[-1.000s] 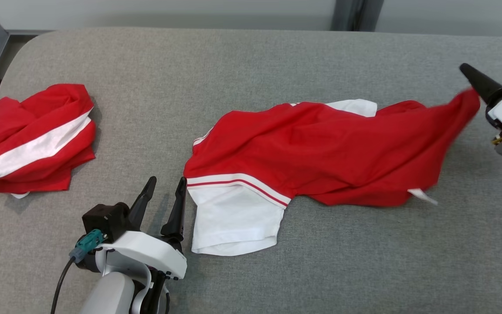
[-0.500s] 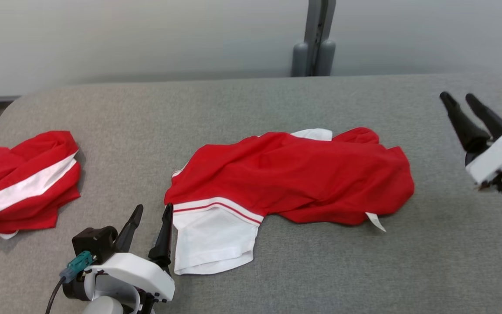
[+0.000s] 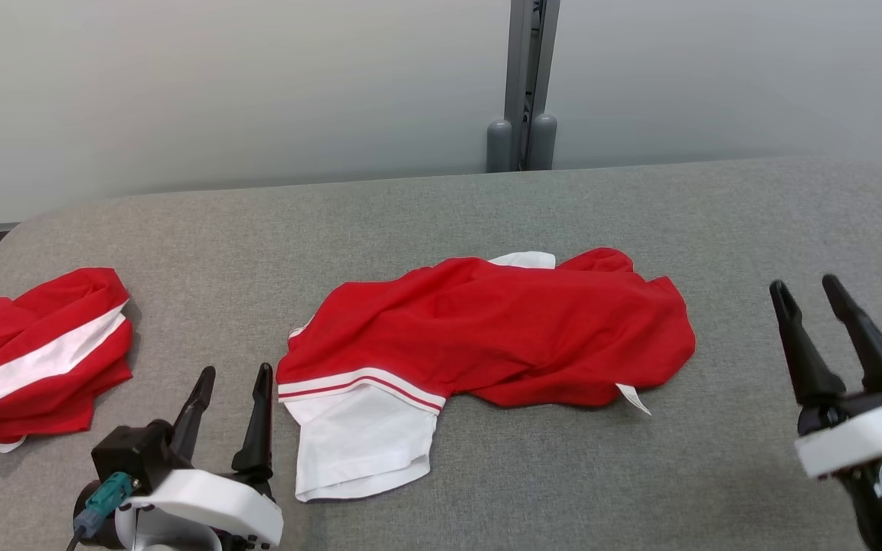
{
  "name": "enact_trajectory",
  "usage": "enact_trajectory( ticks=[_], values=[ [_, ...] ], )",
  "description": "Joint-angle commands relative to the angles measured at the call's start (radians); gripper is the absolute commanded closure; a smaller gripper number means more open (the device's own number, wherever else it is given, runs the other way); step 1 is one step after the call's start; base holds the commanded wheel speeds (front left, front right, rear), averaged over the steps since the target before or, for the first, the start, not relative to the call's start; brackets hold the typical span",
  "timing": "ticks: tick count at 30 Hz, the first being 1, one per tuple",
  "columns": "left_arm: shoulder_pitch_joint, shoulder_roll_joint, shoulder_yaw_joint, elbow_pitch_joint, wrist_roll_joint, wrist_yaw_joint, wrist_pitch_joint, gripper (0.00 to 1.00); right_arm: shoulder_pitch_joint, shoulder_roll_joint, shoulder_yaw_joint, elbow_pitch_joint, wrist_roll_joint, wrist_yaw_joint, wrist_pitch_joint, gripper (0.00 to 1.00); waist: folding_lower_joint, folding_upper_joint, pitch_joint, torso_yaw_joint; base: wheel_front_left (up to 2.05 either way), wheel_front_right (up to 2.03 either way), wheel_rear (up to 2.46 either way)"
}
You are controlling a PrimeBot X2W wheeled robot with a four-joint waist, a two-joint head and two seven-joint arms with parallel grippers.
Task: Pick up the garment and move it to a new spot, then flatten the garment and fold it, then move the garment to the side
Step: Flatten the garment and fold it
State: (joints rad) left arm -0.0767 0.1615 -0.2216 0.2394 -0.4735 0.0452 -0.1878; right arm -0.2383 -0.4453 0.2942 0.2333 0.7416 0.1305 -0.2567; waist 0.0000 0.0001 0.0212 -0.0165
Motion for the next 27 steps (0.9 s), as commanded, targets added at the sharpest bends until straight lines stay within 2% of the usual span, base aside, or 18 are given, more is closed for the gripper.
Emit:
enact_trajectory(
  ticks=[1, 3, 7, 13, 17, 24, 27],
  values=[
    [0.013, 0.002, 0.003, -0.007, 0.0, 0.008, -0.007, 0.0, 0.055, 0.04, -0.042, -0.029, -0.034, 0.001, -0.008, 0.0, 0.0, -0.0001, -0.004, 0.0, 0.0, 0.0, 0.0],
    [0.027, -0.003, 0.0, -0.007, -0.012, 0.005, 0.001, 0.0, 0.131, 0.092, -0.092, -0.066, -0.072, 0.001, -0.009, 0.0, 0.0, -0.0001, -0.013, 0.003, 0.0, 0.0, 0.0],
    [0.036, 0.002, 0.005, -0.021, -0.022, 0.006, 0.007, 0.0, 0.233, 0.152, -0.169, -0.116, -0.181, 0.001, -0.009, 0.0, 0.0, -0.0001, -0.021, 0.013, 0.0, 0.0, 0.0],
    [0.048, 0.007, 0.008, -0.039, -0.035, 0.012, 0.019, 0.0, 0.286, 0.252, -0.244, -0.142, -0.301, 0.001, -0.01, 0.0, 0.0, -0.0001, -0.023, 0.012, 0.0, 0.0, 0.0],
    [0.045, 0.007, -0.002, -0.042, -0.041, 0.005, 0.037, 0.0, 0.272, 0.279, -0.248, -0.139, -0.331, 0.001, -0.01, 0.0, 0.0, -0.0001, -0.016, 0.009, 0.0, 0.0, 0.0],
    [0.023, 0.015, -0.022, -0.03, -0.049, 0.0, 0.086, 0.0, 0.242, 0.285, -0.245, -0.137, -0.35, 0.001, -0.01, 0.0, 0.0, -0.0001, 0.003, 0.009, 0.0, 0.0, 0.0],
    [0.027, 0.016, -0.036, -0.011, -0.059, 0.004, 0.143, 0.0, 0.235, 0.284, -0.24, -0.13, -0.355, 0.001, -0.01, 0.0, 0.0, -0.0001, 0.009, 0.009, 0.0, 0.0, 0.0]
  ],
)
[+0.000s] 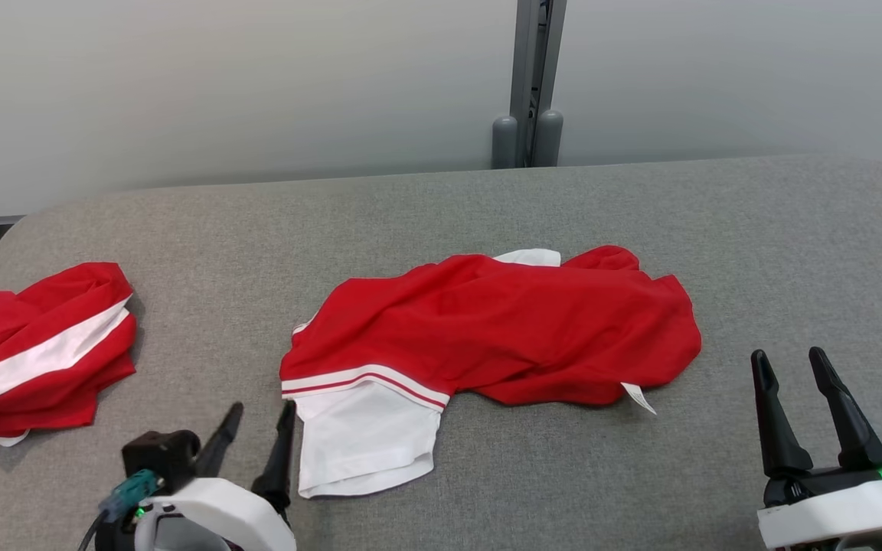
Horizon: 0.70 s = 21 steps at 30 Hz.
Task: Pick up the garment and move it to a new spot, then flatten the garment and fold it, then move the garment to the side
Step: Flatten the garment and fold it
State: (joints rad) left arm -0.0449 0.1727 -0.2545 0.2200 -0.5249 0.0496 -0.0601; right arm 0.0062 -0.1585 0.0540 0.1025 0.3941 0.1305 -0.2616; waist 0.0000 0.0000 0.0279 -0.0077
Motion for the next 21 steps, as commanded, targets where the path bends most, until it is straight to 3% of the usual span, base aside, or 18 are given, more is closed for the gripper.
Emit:
enact_trajectory(
  ticks=[1, 8, 15, 20, 21],
  values=[
    [-0.005, 0.009, -0.011, 0.016, -0.01, -0.001, 0.042, 0.0, -0.014, -0.002, 0.001, 0.002, -0.01, 0.001, -0.005, 0.0, 0.0, 0.0, 0.003, -0.001, 0.0, 0.0, 0.0],
    [-0.015, 0.031, -0.046, 0.059, -0.032, 0.003, 0.207, 0.0, -0.025, -0.004, -0.003, 0.004, -0.017, 0.001, -0.005, 0.0, 0.0, 0.0, 0.014, -0.011, 0.0, 0.0, 0.0],
    [-0.038, 0.024, -0.073, 0.112, -0.06, -0.019, 0.291, 0.0, -0.044, 0.0, 0.014, 0.015, -0.023, 0.001, -0.005, 0.0, 0.0, 0.0, 0.035, -0.031, 0.0, 0.0, 0.0],
    [-0.041, 0.02, -0.077, 0.136, -0.072, -0.003, 0.324, 0.0, -0.055, 0.003, 0.016, 0.024, -0.019, 0.001, -0.005, 0.0, 0.0, 0.0, 0.046, -0.042, 0.0, 0.0, 0.0],
    [-0.045, 0.02, -0.077, 0.136, -0.073, -0.002, 0.325, 0.13, -0.057, 0.004, 0.016, 0.024, -0.017, 0.001, -0.005, 0.0, 0.0, 0.0, 0.049, -0.042, 0.0, 0.0, 0.0]
  ],
)
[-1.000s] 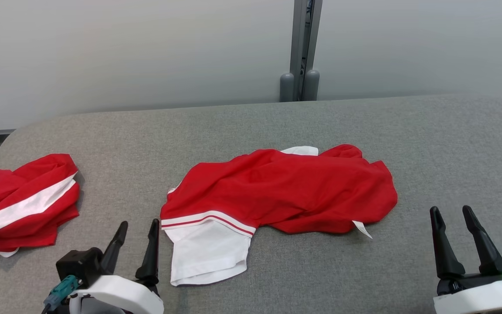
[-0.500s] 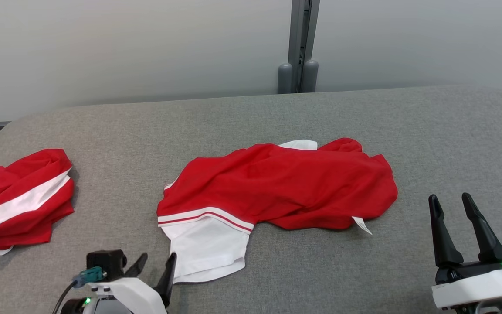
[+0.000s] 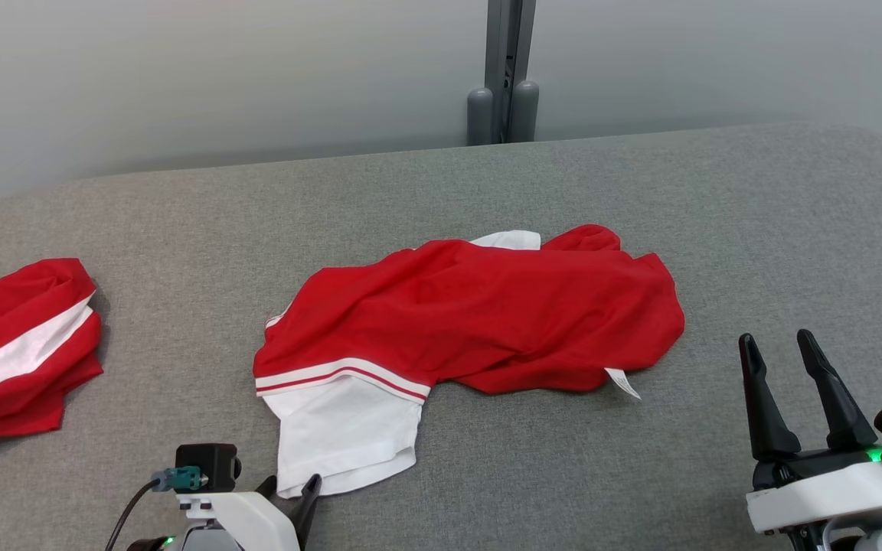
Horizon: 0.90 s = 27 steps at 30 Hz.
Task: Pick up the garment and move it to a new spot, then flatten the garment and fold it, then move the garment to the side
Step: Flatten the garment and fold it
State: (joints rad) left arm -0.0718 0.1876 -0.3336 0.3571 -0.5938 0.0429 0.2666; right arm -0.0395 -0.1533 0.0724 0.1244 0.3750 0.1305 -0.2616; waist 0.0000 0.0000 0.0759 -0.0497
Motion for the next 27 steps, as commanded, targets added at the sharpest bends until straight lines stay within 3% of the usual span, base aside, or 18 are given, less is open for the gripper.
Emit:
enact_trajectory(
  ticks=[1, 3, 4, 12, 17, 21, 27],
  values=[
    [-0.02, 0.006, 0.003, 0.0, -0.005, 0.007, 0.0, 0.44, -0.013, -0.001, -0.002, 0.002, 0.005, 0.001, -0.005, 0.0, 0.0, 0.0, 0.002, -0.001, 0.0, 0.0, 0.0],
    [-0.023, 0.005, 0.0, 0.002, -0.005, 0.01, 0.006, 0.78, -0.014, 0.0, -0.003, 0.004, 0.006, 0.001, -0.005, 0.0, 0.0, 0.0, 0.003, 0.001, 0.0, 0.0, 0.0],
    [-0.027, 0.004, -0.001, 0.0, -0.005, 0.01, 0.008, 1.0, -0.014, 0.0, -0.003, 0.006, 0.005, 0.001, -0.005, 0.0, 0.0, 0.0, 0.003, 0.002, 0.0, 0.0, 0.0],
    [-0.036, 0.039, -0.014, -0.046, 0.001, 0.005, 0.06, 1.0, -0.017, 0.001, 0.004, 0.02, -0.006, 0.001, -0.005, 0.0, 0.0, 0.0, -0.01, 0.02, 0.0, 0.0, 0.0],
    [-0.014, 0.125, -0.025, -0.156, 0.037, 0.018, 0.131, 1.0, -0.011, 0.003, -0.001, 0.017, -0.011, 0.001, -0.005, 0.0, 0.0, 0.0, -0.01, 0.035, 0.0, 0.0, 0.0],
    [0.026, 0.2, -0.017, -0.26, 0.066, 0.053, 0.2, 1.0, -0.011, 0.004, -0.001, 0.016, -0.014, 0.001, -0.005, 0.0, 0.0, 0.0, -0.005, 0.042, 0.0, 0.0, 0.0],
    [0.097, 0.256, 0.016, -0.305, 0.046, 0.104, 0.281, 1.0, -0.02, -0.005, 0.013, 0.032, -0.016, 0.001, -0.005, 0.0, 0.0, 0.0, 0.0, 0.049, 0.0, 0.0, 0.0]
  ],
)
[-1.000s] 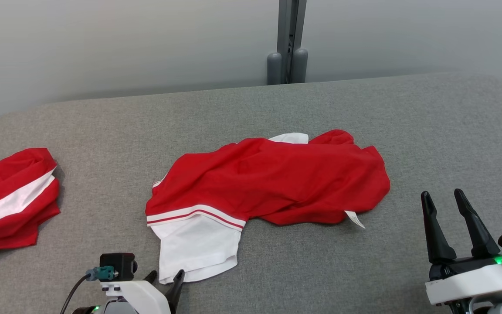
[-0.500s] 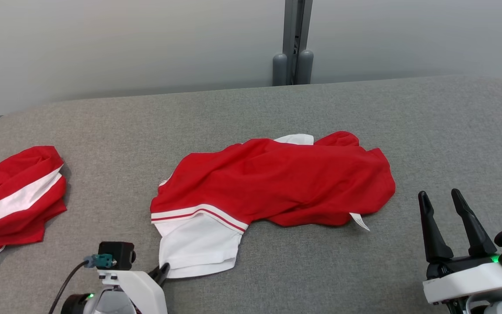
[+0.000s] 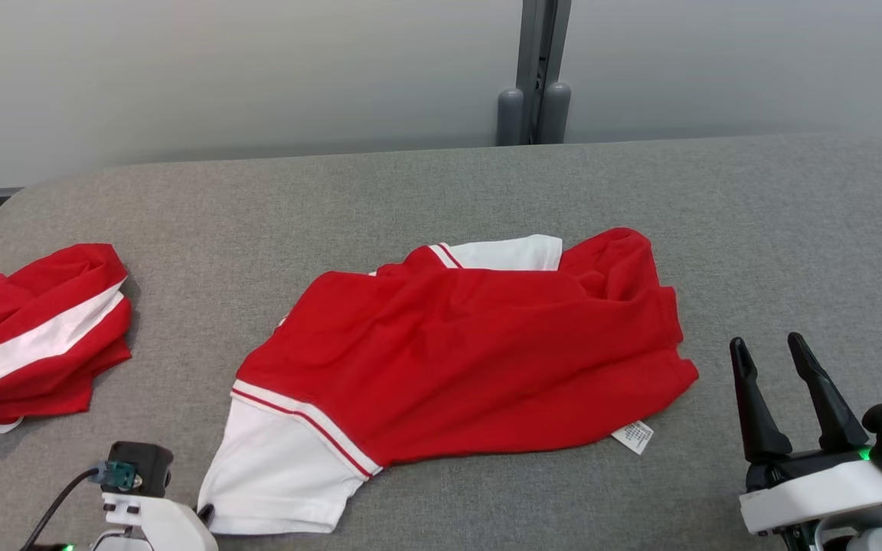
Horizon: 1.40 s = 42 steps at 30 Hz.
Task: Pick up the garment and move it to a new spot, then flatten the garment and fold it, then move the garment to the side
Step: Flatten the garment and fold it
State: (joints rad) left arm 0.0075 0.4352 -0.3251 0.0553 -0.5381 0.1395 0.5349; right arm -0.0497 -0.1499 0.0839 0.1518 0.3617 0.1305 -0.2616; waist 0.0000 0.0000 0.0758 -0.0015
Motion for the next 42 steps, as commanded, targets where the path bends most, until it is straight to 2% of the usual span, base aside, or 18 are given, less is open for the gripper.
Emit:
enact_trajectory(
  ticks=[1, 8, 12, 13, 14, 21, 23, 27, 32, 37, 42],
  values=[
    [0.018, 0.009, 0.007, -0.003, -0.009, 0.007, 0.013, 1.0, -0.01, -0.008, 0.001, 0.005, -0.002, 0.001, -0.005, 0.0, 0.0, 0.0, 0.001, 0.0, 0.0, 0.0, 0.0],
    [0.067, 0.036, 0.013, 0.002, 0.001, 0.054, 0.047, 1.0, -0.012, -0.017, 0.002, 0.016, -0.006, 0.001, -0.005, 0.0, 0.0, 0.0, -0.006, 0.003, 0.0, 0.0, 0.0],
    [0.075, 0.03, 0.011, -0.001, -0.003, 0.062, 0.049, 1.0, -0.007, -0.023, 0.009, 0.025, -0.009, 0.001, -0.005, 0.0, 0.0, 0.0, -0.015, 0.004, 0.0, 0.0, 0.0],
    [0.078, 0.025, 0.013, -0.006, -0.009, 0.064, 0.047, 0.58, -0.007, -0.024, 0.01, 0.028, -0.01, 0.001, -0.005, 0.0, 0.0, 0.0, -0.017, 0.004, 0.0, 0.0, 0.0],
    [0.078, 0.022, 0.015, -0.014, -0.011, 0.067, 0.04, 0.0, -0.007, -0.025, 0.011, 0.031, -0.009, 0.001, -0.005, 0.0, 0.0, 0.0, -0.02, 0.004, 0.0, 0.0, 0.0],
    [0.043, 0.01, 0.051, -0.125, 0.043, 0.103, -0.097, 0.0, 0.003, -0.026, 0.014, 0.043, -0.007, 0.001, -0.005, 0.0, 0.0, 0.0, -0.036, 0.003, 0.0, 0.0, 0.0],
    [0.016, -0.013, 0.078, -0.172, 0.067, 0.111, -0.223, 0.0, 0.006, -0.026, 0.017, 0.047, -0.008, 0.001, -0.005, 0.0, 0.0, 0.0, -0.045, -0.001, 0.0, 0.0, 0.0],
    [0.001, -0.064, 0.068, -0.188, 0.086, 0.081, -0.395, 0.0, 0.007, -0.023, 0.012, 0.04, -0.013, 0.001, -0.005, 0.0, 0.0, 0.0, -0.053, -0.011, 0.0, 0.0, 0.0],
    [0.002, -0.132, 0.057, -0.11, 0.074, 0.05, -0.565, 0.0, 0.012, -0.008, -0.006, 0.005, -0.027, 0.001, -0.005, 0.0, 0.0, 0.0, -0.049, -0.031, 0.0, 0.0, 0.0],
    [-0.015, -0.17, 0.061, -0.005, 0.093, 0.037, -0.712, 0.0, 0.011, -0.002, -0.009, -0.019, -0.039, 0.001, -0.005, 0.0, 0.0, 0.0, -0.041, -0.045, 0.0, 0.0, 0.0],
    [-0.033, -0.204, 0.069, 0.064, 0.102, 0.025, -0.782, 0.0, 0.028, -0.007, 0.038, 0.003, -0.036, 0.001, -0.005, 0.0, 0.0, 0.0, -0.035, -0.04, 0.0, 0.0, 0.0]
  ],
)
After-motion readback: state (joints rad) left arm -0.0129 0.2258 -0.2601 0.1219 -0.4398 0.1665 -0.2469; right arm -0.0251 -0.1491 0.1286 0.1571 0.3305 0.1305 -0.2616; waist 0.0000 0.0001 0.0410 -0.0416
